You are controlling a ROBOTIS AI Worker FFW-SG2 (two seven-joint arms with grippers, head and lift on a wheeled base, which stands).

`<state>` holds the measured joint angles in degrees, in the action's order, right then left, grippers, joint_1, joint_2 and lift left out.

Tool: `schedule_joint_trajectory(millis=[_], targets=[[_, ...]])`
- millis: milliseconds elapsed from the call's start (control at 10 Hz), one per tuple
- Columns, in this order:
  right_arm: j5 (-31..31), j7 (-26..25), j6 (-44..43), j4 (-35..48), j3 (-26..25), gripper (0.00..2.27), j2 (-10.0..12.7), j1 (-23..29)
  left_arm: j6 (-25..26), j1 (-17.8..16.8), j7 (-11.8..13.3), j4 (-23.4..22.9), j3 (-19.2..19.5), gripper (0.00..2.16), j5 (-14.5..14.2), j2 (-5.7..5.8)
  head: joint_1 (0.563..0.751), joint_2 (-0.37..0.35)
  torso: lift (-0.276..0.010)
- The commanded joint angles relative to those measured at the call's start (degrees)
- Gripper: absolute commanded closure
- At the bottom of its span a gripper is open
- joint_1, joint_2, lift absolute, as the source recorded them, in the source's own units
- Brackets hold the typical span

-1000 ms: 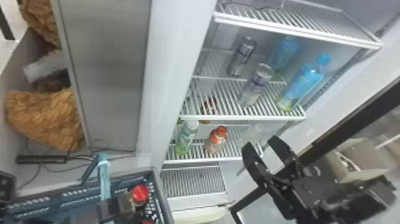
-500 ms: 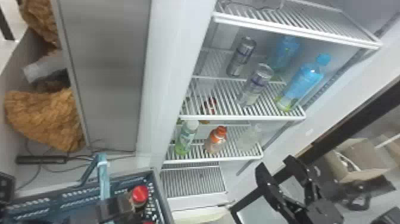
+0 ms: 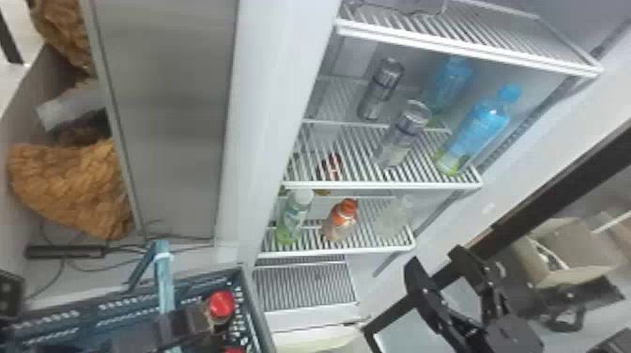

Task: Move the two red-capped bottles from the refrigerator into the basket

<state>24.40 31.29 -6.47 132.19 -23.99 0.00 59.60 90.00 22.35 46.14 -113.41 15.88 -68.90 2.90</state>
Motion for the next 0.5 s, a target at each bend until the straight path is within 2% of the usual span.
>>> schedule_joint_trajectory(millis=[0,400], targets=[[-0.1,0.0,0.0,-0.1,0.0,0.25,0.1,-0.1,0.0,0.0,0.0,0.0,0.0,1.2,0.0,0.0,0.695,-0.35,0.0],[-0.4,0.0,0.1,-0.1,0.0,0.26,0.0,-0.5,0.0,0.0,-0.1,0.0,0.0,1.2,-0.1,-0.09,0.695,-0.35,0.0]])
